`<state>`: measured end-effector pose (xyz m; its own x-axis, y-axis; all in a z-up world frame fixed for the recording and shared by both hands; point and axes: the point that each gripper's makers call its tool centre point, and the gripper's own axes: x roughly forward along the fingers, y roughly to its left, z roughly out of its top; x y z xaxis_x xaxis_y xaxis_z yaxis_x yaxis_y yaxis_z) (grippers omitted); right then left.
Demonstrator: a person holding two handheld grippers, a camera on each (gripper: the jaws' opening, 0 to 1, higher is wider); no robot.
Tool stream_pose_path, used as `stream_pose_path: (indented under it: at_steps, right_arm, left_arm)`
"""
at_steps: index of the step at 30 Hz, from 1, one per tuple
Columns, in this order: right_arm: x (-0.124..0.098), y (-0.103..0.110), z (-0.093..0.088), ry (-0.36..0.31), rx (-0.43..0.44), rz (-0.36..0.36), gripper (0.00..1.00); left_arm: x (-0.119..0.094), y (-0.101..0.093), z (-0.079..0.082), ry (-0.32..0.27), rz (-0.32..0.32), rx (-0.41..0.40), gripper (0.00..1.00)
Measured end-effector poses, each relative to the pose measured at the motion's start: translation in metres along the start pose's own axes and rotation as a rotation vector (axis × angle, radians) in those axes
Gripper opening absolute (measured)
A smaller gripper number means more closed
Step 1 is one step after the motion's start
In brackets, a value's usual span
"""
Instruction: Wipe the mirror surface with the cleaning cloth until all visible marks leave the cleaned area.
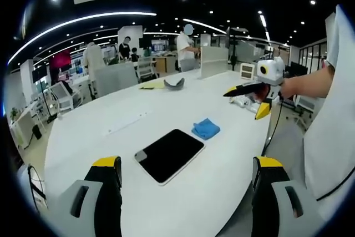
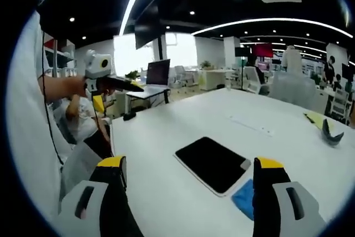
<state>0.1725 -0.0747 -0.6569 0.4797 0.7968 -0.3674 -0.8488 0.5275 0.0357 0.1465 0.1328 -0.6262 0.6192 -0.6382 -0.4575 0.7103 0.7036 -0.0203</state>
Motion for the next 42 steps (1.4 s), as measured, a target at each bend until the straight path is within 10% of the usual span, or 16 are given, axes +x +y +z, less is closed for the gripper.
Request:
stream_pose_path:
  at_steps: [42]
  right_arm:
    - [0.028,-0.074,-0.038,0.04,-0.017,0.028,0.53]
  left_arm:
    - [-0.012,-0.021,-0.018,-0.019,0.136,-0.078,0.96]
